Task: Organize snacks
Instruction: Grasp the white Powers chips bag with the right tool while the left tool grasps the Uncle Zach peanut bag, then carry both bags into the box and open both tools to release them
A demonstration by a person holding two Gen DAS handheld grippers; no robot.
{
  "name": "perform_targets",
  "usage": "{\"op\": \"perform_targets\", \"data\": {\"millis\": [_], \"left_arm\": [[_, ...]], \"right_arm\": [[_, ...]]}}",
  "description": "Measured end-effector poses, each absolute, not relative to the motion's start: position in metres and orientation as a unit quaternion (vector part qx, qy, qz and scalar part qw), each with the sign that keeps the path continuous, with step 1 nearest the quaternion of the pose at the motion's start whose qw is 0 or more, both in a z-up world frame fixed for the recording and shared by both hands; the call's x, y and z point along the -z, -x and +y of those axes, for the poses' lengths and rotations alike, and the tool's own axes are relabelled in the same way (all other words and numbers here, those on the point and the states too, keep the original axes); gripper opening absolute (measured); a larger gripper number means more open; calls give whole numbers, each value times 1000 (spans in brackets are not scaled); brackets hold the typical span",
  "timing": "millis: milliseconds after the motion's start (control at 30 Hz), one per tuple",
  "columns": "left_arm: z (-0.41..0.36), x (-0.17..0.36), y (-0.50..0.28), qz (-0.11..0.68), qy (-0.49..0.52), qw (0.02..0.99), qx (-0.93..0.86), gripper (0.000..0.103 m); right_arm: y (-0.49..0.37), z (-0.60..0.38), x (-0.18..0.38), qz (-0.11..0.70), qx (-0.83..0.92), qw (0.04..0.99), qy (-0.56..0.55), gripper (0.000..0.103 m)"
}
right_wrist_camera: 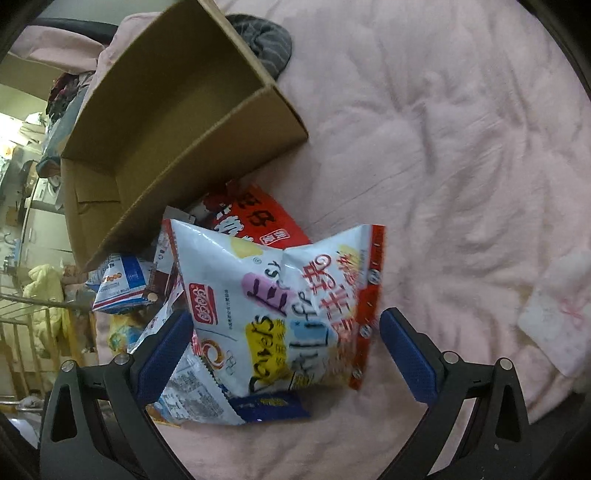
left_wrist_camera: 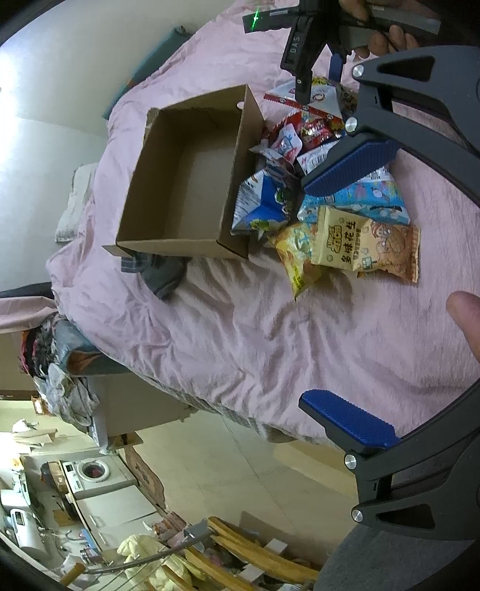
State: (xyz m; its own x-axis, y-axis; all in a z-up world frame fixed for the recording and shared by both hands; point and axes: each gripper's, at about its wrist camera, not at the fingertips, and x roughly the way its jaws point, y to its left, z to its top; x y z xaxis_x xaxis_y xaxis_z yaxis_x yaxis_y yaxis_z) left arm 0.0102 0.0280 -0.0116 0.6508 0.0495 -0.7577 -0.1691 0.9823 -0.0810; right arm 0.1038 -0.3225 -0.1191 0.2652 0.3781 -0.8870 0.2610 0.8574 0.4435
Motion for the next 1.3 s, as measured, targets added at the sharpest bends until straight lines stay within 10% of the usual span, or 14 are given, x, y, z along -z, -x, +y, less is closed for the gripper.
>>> {"op": "perform_targets", "data": {"millis": [400, 833, 1300], "left_arm": [[42, 51, -26, 501, 90, 858, -72, 103], [8, 100, -35, 590, 54, 806, 5, 94], [-21, 122, -41, 609, 30, 792, 35, 34]], "right_arm": [[-92, -318, 100, 580, -66, 775, -240, 53], [-73, -331, 48, 477, -125, 822, -283, 52], [-77, -312, 50, 488, -146, 814, -278, 52]]}}
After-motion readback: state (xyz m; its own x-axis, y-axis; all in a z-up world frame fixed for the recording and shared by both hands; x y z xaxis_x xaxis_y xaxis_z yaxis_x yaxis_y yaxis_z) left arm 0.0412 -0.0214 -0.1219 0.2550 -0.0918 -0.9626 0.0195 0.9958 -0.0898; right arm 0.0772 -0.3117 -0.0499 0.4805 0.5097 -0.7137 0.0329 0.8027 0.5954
